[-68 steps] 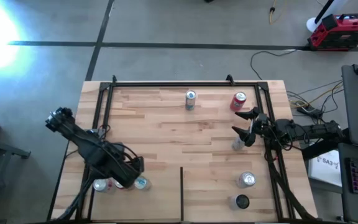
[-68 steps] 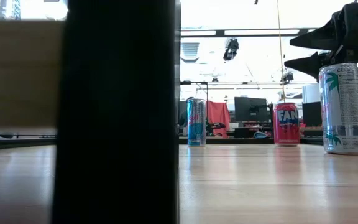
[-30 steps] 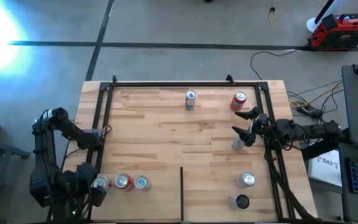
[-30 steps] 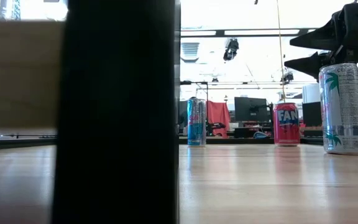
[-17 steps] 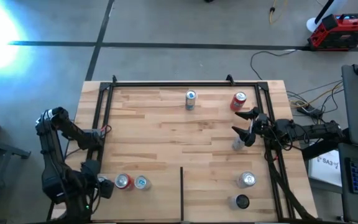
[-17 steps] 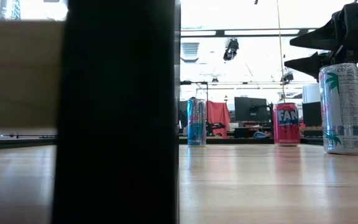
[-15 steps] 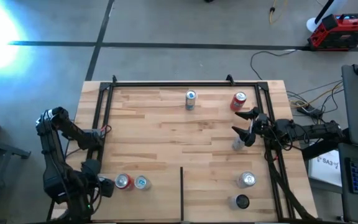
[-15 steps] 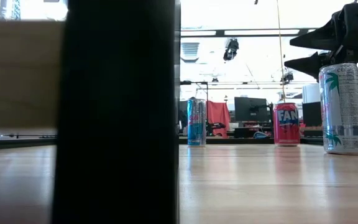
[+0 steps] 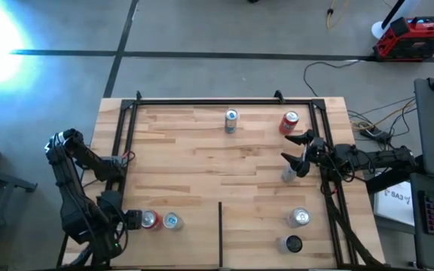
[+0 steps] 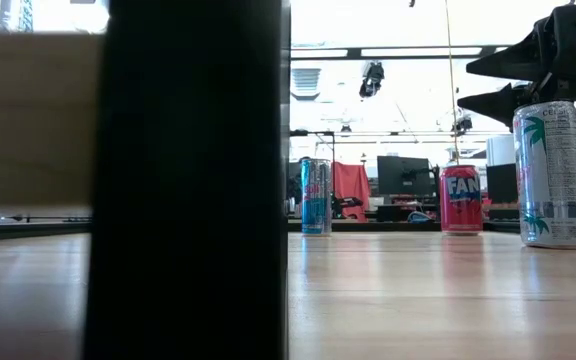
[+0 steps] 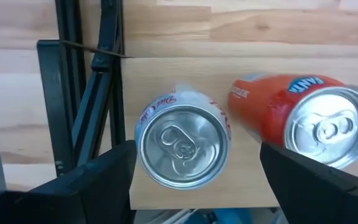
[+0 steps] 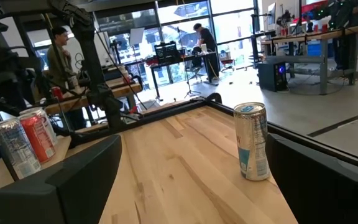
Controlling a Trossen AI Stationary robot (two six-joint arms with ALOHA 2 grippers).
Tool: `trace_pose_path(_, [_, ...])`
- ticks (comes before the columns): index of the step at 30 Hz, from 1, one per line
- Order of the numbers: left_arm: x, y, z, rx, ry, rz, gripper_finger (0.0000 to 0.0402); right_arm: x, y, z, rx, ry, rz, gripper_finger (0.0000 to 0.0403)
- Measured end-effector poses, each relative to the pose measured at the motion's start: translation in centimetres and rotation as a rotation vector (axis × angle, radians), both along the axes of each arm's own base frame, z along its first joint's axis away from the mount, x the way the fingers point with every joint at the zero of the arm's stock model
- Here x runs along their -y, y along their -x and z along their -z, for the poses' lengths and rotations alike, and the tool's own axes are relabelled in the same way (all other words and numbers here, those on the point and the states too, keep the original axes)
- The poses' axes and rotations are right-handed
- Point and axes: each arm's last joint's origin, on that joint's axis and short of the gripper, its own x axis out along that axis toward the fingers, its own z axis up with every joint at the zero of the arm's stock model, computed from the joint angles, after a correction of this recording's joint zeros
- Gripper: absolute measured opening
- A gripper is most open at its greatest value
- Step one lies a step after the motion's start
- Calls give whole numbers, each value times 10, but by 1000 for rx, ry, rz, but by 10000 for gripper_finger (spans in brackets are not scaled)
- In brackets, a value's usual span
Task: Place canned beverage on shelf
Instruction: Adjust the soda cans on the shelf
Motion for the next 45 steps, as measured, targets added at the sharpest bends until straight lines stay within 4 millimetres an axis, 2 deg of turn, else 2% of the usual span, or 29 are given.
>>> trace_pose_path(7, [-1, 1, 6, -29, -10, -87, 327, 0, 0, 0, 0, -1, 0, 382])
trace_pose_path(23, [-1, 2, 10, -49, -15, -154, 327, 0, 0, 0, 0, 0, -1, 382])
trace_pose_path(40, [11, -4, 24, -63, -43, -185, 326, 0, 0, 0, 1, -1, 0, 382])
trace_pose_path(45, [12, -5, 25, -64, -43, -196, 313, 0, 0, 0, 0, 0, 0, 382])
